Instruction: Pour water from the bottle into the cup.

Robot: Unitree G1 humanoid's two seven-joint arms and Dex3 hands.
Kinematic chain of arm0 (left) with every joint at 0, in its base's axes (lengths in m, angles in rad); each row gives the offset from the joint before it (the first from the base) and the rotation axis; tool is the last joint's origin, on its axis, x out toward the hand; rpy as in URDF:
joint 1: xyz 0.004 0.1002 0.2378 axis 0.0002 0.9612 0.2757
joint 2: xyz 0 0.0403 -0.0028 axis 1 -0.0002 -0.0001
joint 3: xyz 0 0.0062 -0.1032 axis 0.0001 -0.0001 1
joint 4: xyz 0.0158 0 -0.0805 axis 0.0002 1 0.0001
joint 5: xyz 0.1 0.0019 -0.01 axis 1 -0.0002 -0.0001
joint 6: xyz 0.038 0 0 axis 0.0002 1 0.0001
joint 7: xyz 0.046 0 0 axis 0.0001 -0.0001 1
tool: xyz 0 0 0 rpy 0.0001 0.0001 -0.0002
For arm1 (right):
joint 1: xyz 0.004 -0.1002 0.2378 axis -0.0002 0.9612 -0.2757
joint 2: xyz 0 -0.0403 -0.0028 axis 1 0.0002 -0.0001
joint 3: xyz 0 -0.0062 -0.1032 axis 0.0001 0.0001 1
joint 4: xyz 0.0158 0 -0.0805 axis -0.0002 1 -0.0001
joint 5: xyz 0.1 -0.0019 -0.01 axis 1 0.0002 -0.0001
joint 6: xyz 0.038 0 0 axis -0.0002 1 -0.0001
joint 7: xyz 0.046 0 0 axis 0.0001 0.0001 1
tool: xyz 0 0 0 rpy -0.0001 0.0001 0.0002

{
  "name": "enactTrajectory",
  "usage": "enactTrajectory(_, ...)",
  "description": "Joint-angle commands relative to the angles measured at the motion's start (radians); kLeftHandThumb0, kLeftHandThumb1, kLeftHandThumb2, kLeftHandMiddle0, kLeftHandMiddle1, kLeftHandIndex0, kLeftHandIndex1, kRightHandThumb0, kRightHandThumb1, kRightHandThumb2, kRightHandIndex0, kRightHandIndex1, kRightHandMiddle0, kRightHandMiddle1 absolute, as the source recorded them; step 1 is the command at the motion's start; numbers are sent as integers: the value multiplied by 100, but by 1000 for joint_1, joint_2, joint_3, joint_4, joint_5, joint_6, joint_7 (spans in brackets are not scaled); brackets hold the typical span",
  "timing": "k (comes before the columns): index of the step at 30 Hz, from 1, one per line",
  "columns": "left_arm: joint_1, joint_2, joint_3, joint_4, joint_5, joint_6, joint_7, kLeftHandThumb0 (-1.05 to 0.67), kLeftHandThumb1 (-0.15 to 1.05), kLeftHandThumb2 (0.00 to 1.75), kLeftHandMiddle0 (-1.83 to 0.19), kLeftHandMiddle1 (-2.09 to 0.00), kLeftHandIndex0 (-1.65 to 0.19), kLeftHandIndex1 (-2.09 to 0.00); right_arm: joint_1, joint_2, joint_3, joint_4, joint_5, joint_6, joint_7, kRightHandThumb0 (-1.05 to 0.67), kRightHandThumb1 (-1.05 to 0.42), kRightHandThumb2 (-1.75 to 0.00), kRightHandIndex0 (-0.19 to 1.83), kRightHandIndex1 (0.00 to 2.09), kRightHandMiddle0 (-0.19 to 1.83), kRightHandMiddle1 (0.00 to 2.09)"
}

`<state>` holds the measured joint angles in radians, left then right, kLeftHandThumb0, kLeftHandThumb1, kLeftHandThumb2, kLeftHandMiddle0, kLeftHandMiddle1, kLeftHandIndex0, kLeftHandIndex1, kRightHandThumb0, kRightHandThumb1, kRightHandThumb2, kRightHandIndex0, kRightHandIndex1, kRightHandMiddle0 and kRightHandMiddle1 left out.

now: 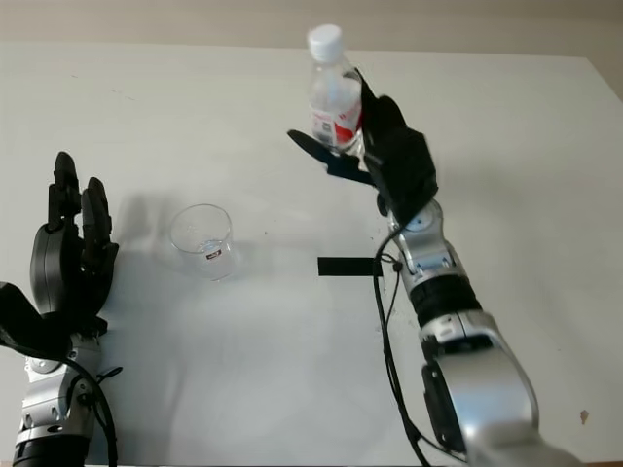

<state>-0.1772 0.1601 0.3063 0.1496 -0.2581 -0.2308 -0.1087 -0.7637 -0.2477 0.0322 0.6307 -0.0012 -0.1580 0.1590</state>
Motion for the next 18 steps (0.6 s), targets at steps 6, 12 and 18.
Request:
enactTrajectory(6,22,-10,-1,28,-5,-5,-14,-66,105,59,15,-5,19,-4,184,-34,-25,-284,25,198,77,-34,-105,-48,102,209,76,209)
enactTrajectory(12,11,-4,-1,23,-5,6,-14,-68,105,58,16,-5,19,-4,325,-17,-19,-442,19,238,83,-38,-105,-48,106,209,79,209)
enactTrajectory(18,6,3,4,18,-11,20,-15,-67,105,57,14,-6,18,-5,412,36,-27,-485,44,186,70,-39,-105,-50,109,209,81,209)
